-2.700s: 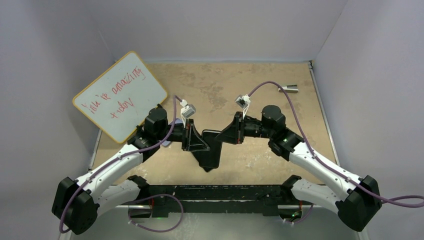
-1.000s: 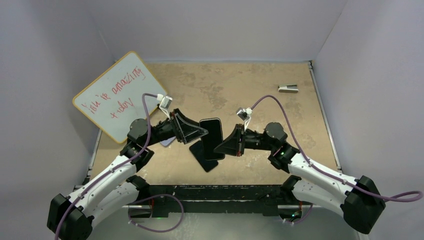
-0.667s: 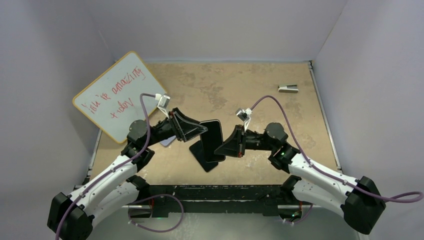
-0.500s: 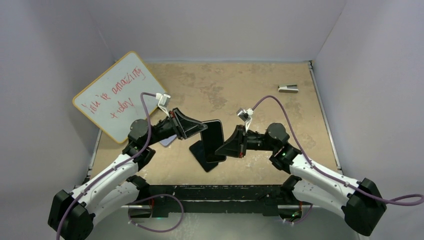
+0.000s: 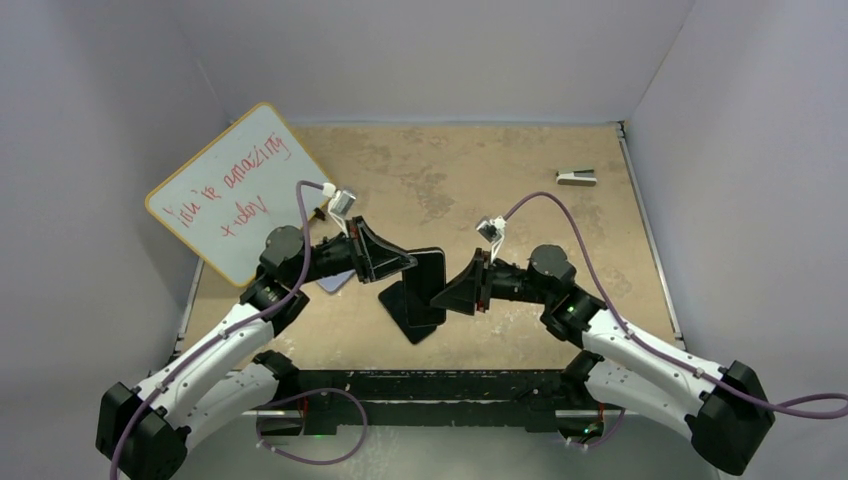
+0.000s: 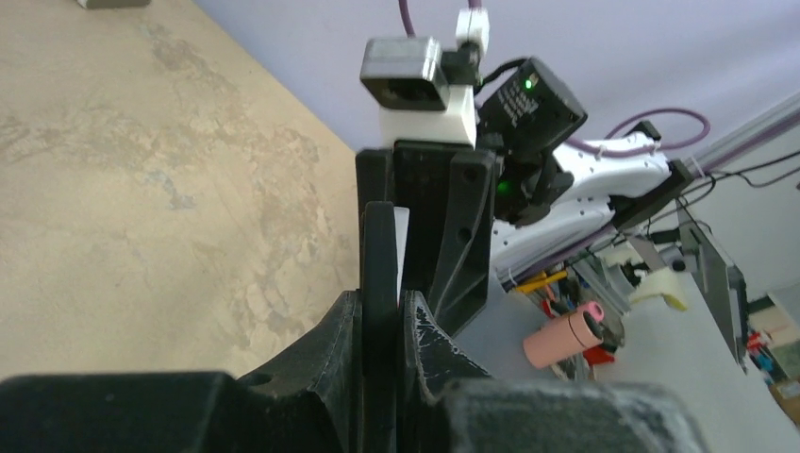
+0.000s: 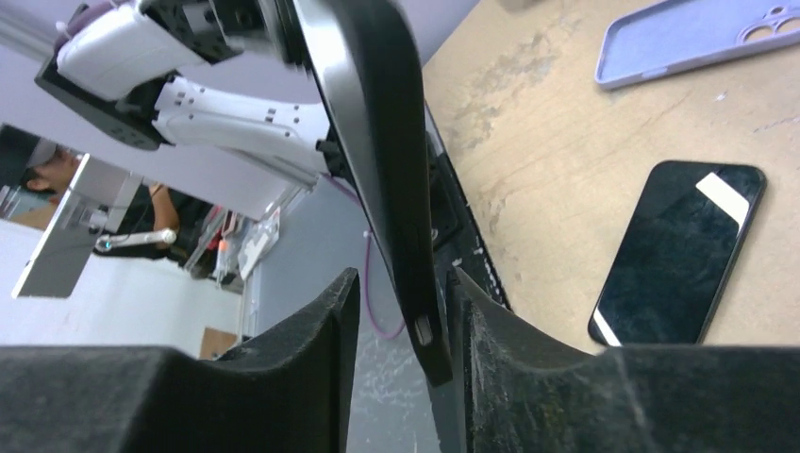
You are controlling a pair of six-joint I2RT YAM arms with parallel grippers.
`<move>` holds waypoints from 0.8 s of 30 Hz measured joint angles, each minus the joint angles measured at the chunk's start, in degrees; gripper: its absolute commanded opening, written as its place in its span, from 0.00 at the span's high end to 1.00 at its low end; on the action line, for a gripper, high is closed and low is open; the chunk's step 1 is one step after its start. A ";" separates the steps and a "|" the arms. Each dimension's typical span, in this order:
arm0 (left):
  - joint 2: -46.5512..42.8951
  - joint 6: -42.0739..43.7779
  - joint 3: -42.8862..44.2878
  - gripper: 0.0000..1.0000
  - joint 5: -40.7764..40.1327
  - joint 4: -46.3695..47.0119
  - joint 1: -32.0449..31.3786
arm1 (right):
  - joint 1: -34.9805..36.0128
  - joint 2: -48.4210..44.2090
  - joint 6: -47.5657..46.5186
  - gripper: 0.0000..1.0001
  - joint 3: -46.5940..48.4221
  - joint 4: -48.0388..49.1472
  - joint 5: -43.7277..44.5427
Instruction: Put the phone into the phone case
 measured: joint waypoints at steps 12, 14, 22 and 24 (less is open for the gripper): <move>2.62 1.07 -2.93 1.00 9.57 2.80 0.07 | -0.11 0.94 0.50 0.56 3.91 0.11 3.96; 2.93 1.27 -2.97 1.00 10.25 2.80 0.07 | -0.11 1.42 0.42 0.60 4.90 -0.13 4.17; 3.23 5.33 -1.49 1.00 10.84 -2.62 0.13 | -0.13 1.62 -2.89 1.00 6.67 -4.83 4.55; 3.21 7.37 0.17 1.00 9.94 -6.71 0.04 | -0.09 1.05 -4.55 1.00 7.26 -6.73 5.09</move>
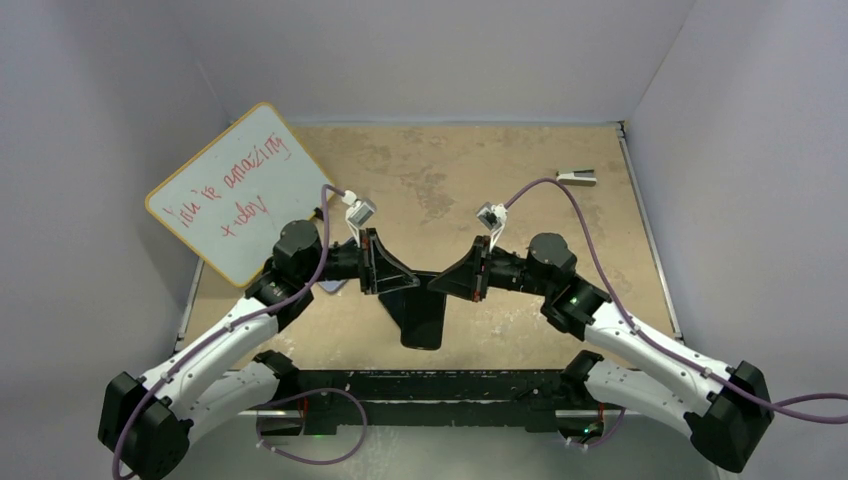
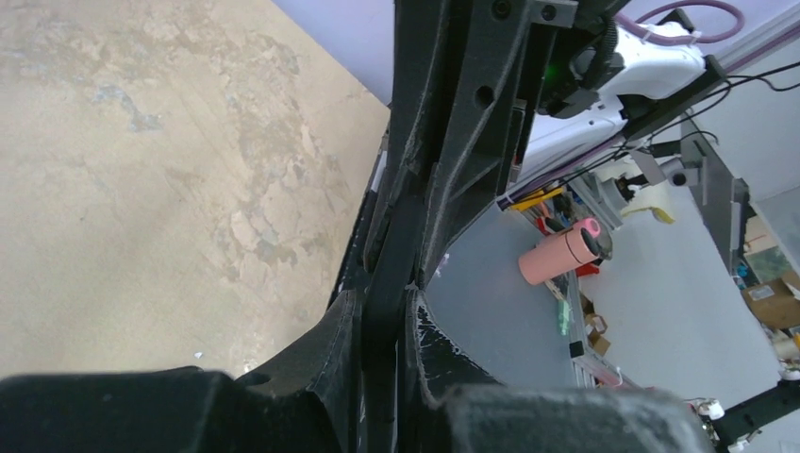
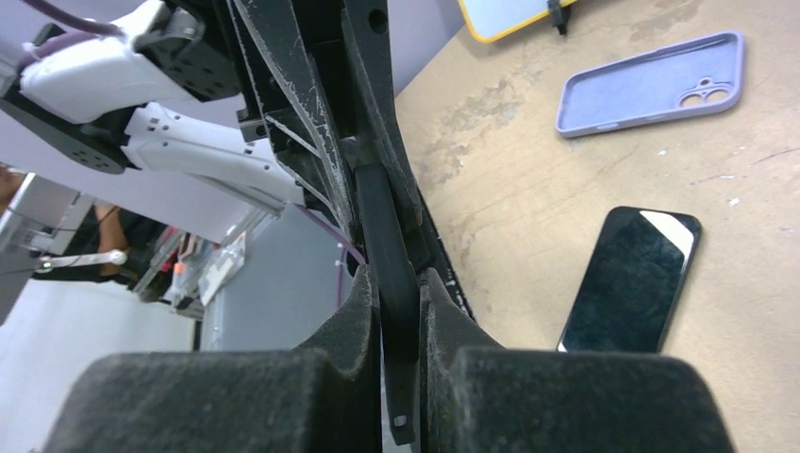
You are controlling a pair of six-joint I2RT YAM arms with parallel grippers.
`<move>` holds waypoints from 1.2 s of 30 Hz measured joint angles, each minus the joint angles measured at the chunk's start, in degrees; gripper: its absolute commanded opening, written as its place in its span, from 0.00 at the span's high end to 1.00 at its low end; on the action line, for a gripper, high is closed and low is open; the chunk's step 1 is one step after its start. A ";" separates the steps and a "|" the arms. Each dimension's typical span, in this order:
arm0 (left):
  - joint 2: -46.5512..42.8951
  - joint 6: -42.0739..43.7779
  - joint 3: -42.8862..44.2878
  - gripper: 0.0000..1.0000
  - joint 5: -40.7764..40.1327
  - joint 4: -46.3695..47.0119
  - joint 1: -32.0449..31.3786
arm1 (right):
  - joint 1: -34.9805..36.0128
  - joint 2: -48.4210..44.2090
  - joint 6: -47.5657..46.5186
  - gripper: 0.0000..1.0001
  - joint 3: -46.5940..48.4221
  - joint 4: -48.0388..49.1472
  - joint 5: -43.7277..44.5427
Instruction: Put the phone into the phone case
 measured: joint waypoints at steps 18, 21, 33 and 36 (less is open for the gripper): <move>-0.48 -1.05 -1.16 1.00 -4.44 -1.46 -0.11 | -0.07 1.22 -0.90 0.56 -1.60 -0.55 1.86; -0.92 -3.98 -2.43 1.00 -5.09 1.92 -0.04 | -0.07 1.40 0.50 0.58 -4.15 1.49 0.63; -2.19 -5.51 -2.40 1.00 -7.56 4.48 0.35 | 0.13 0.28 3.54 1.00 -7.76 8.37 -2.40; -2.29 -5.09 -2.19 1.00 -7.63 3.32 0.33 | 0.26 -0.07 3.54 0.92 -8.02 8.20 -2.19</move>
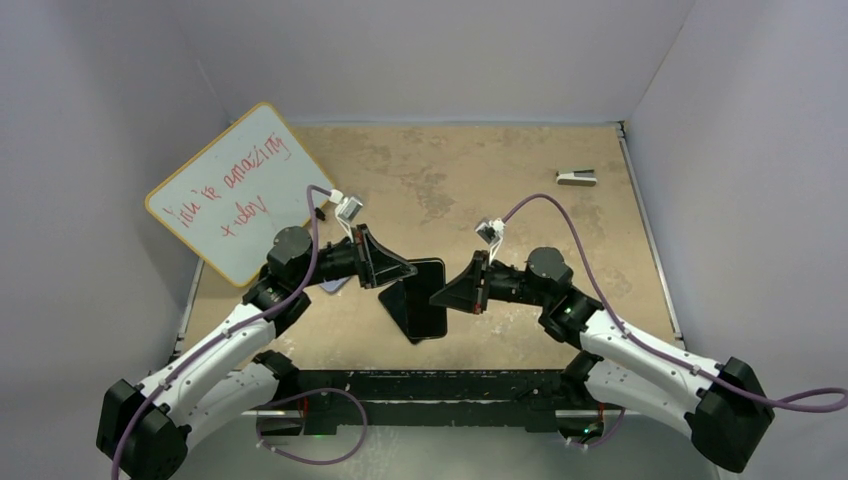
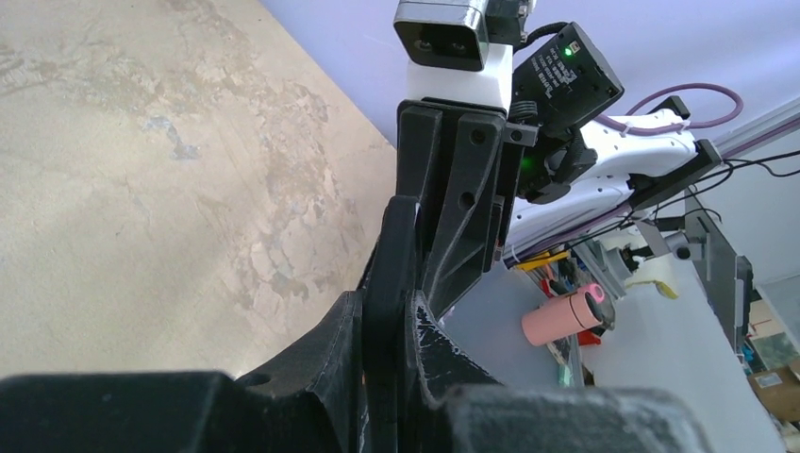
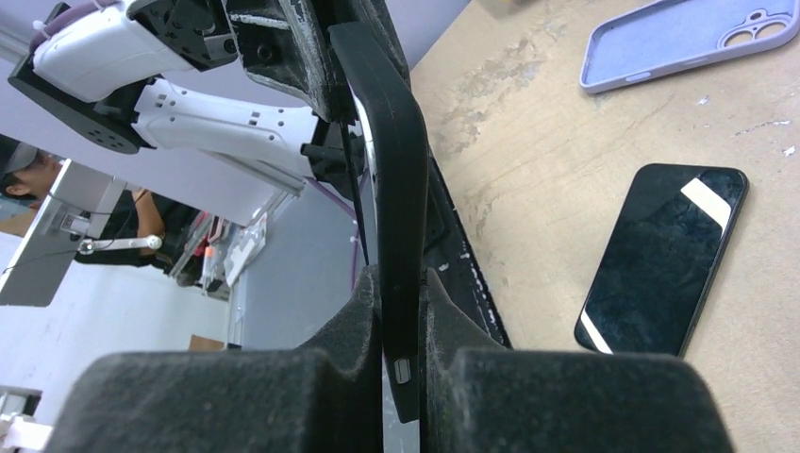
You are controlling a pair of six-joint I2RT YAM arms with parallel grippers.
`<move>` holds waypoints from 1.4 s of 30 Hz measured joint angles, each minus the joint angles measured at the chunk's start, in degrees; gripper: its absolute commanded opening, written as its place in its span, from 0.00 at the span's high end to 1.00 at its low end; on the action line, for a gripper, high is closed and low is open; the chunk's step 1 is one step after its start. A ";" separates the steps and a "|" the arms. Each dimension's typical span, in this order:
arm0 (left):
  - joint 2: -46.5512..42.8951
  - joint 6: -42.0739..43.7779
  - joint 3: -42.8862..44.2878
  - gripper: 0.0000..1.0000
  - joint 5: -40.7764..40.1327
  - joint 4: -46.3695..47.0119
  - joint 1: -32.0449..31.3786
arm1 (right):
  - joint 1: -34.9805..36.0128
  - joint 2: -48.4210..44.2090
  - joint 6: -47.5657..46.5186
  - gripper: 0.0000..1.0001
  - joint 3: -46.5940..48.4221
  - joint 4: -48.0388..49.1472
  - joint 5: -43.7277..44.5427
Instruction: Put the phone into the phone case
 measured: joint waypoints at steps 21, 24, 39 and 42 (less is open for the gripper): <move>1.64 3.48 1.46 1.00 6.95 -2.75 0.00 | -0.33 -1.66 -7.37 0.64 11.30 -13.70 8.52; 2.19 3.41 1.46 1.00 7.54 -2.36 0.00 | -0.33 -0.74 -8.72 0.76 12.52 -15.19 8.52; 3.74 9.94 6.49 1.00 0.22 -15.21 -0.31 | -0.44 3.13 -10.97 0.97 18.25 -22.12 11.61; 5.29 11.04 6.49 1.00 -2.29 -16.63 0.02 | -0.44 4.13 -10.49 0.73 18.93 -23.28 12.00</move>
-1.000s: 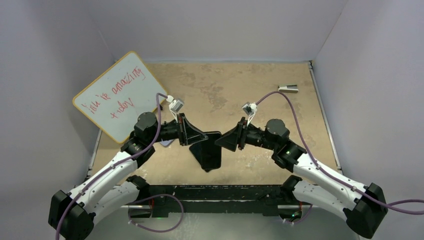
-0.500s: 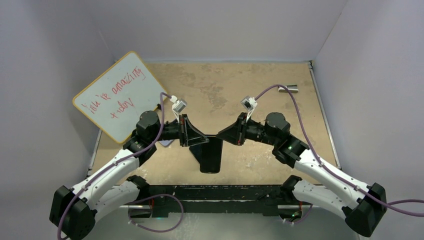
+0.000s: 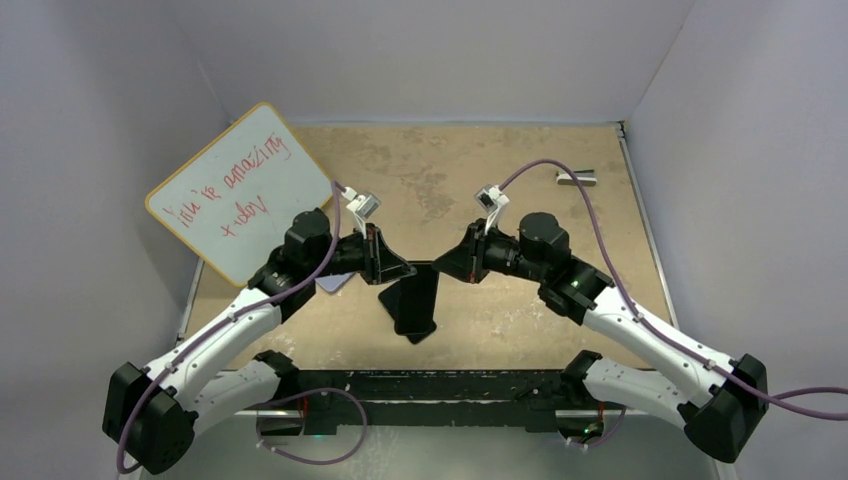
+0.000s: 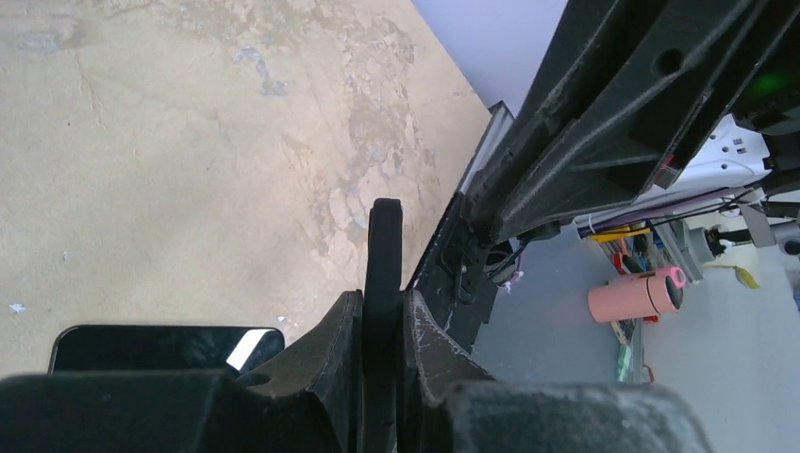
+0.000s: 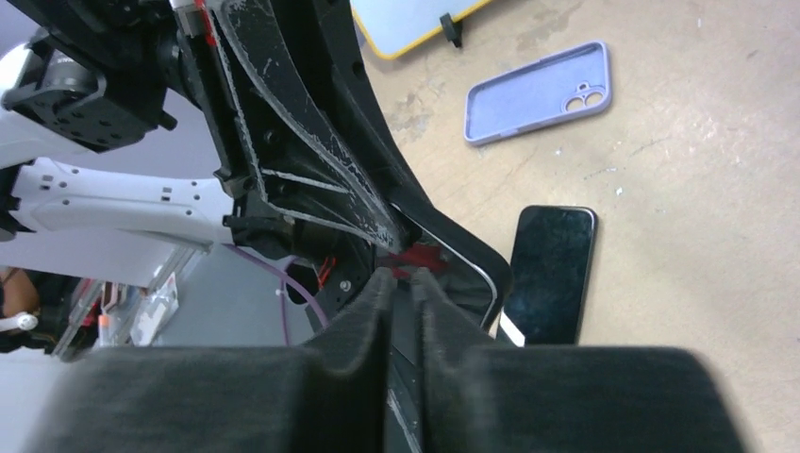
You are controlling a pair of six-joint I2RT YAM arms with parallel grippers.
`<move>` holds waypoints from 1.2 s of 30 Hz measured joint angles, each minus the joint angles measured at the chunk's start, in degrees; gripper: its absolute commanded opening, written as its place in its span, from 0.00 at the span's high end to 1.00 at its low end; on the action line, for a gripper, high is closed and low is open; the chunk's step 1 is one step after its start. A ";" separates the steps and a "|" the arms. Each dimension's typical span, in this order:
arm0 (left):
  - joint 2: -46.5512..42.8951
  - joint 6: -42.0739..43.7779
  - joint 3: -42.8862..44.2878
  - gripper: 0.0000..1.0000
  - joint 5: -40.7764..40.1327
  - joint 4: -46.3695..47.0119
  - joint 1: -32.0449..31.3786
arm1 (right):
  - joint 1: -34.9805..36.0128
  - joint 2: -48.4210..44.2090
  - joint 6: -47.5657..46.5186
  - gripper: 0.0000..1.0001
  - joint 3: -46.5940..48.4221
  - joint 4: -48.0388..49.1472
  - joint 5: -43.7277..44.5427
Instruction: Put the phone into the phone case
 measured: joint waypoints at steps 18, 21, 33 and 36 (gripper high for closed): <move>-1.79 -3.15 -2.86 1.00 8.76 10.56 -0.02 | 0.00 -4.00 0.50 0.39 -3.61 -2.01 -2.43; -1.79 -3.76 -3.30 1.00 9.77 11.65 -0.02 | 0.00 -3.89 0.39 0.52 -4.00 -1.09 -3.78; -0.24 -0.57 -1.20 1.00 5.55 4.59 -0.07 | -0.02 -2.54 1.49 1.00 -5.46 -0.63 -2.25; 1.38 0.22 -0.83 1.00 4.04 2.54 0.00 | -0.17 -0.07 1.92 1.00 -5.14 -1.25 -0.98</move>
